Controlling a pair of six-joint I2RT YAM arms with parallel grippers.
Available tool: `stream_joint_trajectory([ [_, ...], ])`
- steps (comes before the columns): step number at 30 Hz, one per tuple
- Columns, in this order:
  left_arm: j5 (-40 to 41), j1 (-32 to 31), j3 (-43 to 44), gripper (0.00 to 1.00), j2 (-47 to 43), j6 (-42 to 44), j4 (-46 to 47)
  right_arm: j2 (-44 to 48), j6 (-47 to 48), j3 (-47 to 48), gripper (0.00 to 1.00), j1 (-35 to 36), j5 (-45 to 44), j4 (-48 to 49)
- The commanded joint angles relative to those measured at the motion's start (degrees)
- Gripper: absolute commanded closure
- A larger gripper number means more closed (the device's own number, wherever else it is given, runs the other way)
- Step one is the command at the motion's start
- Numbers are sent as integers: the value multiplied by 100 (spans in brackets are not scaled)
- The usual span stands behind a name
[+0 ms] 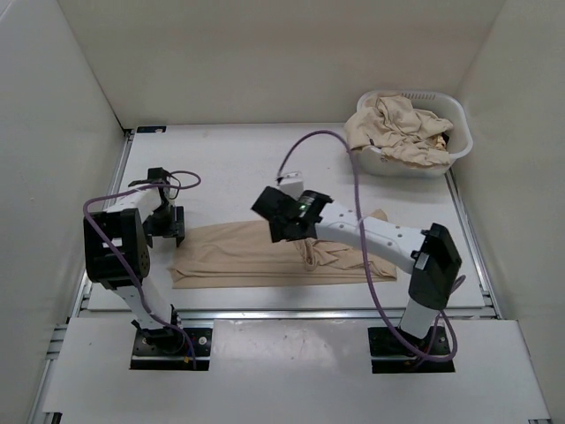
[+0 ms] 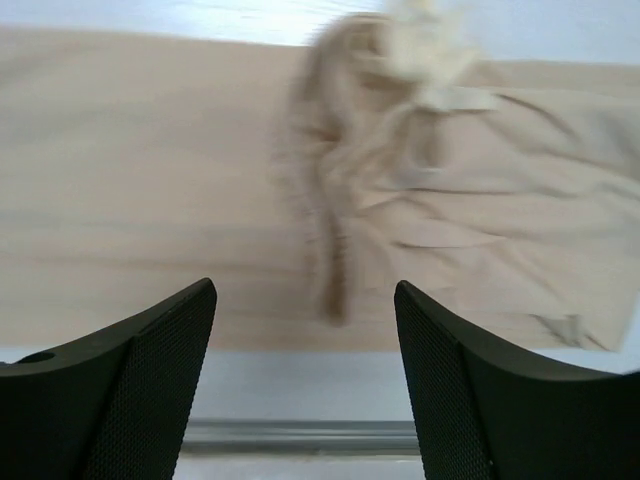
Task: Fold and stack the trousers
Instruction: Fold the trousers
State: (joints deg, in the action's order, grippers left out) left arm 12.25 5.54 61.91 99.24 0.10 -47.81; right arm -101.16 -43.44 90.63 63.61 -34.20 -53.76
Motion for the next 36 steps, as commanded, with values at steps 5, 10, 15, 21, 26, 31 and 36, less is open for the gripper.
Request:
stream_joint_trajectory([
  [5,164,0,172,17,-291,-10,-141,378,-402,-1284,54,-1491,-184,594],
  [10,102,0,172,17,-414,-10,-254,440,63,-1881,52,-2195,500,1594],
  [15,155,0,120,17,-414,-10,-255,440,336,-1935,49,-2257,1028,1764],
  [21,155,0,120,17,-414,-10,-255,1203,-14,-2462,49,-1932,731,1641],
  [26,155,0,120,17,-362,-10,-255,1705,-33,-2840,48,-1818,835,1947],
  [31,155,0,120,17,-362,-10,-255,1390,98,-2946,46,-1818,756,2106],
  [36,208,0,120,17,-362,-10,-307,889,591,-2613,46,-1888,1143,2484],
])
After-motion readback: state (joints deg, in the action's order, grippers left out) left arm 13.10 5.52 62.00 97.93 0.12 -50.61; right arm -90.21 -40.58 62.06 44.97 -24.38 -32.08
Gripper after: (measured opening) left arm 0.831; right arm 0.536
